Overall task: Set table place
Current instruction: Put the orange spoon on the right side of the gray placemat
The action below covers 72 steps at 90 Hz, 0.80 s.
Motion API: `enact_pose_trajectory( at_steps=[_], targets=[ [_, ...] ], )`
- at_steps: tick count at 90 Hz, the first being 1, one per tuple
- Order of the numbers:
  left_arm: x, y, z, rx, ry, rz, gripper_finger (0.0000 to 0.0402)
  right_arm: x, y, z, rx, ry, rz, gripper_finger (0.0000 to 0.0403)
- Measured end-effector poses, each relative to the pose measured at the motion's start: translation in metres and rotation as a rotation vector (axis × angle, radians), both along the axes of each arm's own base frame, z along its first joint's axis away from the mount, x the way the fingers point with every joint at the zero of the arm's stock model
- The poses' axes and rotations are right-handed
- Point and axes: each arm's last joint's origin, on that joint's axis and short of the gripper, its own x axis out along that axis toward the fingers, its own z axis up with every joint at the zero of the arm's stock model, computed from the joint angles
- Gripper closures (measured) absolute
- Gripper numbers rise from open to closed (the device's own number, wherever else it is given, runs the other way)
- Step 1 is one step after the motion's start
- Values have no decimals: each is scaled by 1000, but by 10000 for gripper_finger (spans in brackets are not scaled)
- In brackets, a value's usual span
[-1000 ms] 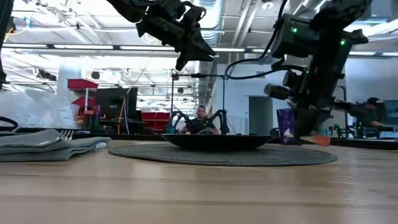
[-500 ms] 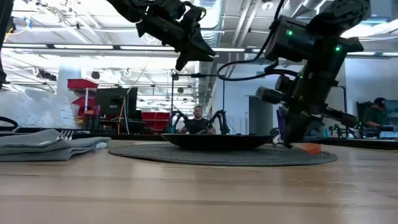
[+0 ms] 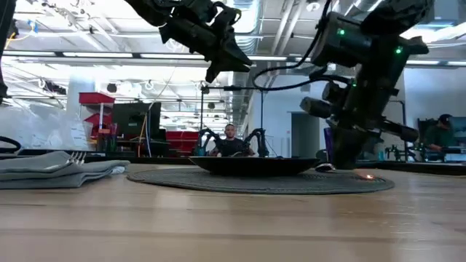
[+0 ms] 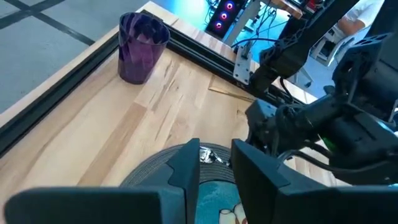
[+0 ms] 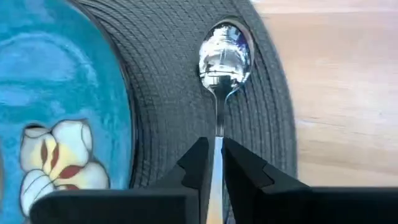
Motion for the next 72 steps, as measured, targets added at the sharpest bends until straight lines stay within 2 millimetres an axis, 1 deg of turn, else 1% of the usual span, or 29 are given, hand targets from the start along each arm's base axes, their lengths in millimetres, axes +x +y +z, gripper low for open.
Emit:
enact_pose_trajectory(
  at_steps=[9,17,24,31,38,60,72],
  targets=[
    [0,0,0,0,0,0,327,-3,2,1,-26,5,-21,364],
    [0,0,0,0,-1,0,327,-10,2,13,-97,3,-30,364],
    [0,0,0,0,0,0,327,-16,-3,23,-122,11,-44,364],
    [0,0,0,0,0,0,327,-21,-9,28,-136,40,-44,364],
    [0,0,0,-1,3,0,327,-22,-15,31,-143,41,-36,364],
    [-2,-1,-5,-8,51,-11,327,-18,-27,25,-104,62,-42,364],
    [-3,-3,-7,-20,73,-13,327,-15,-28,25,-118,62,26,350]
  ],
)
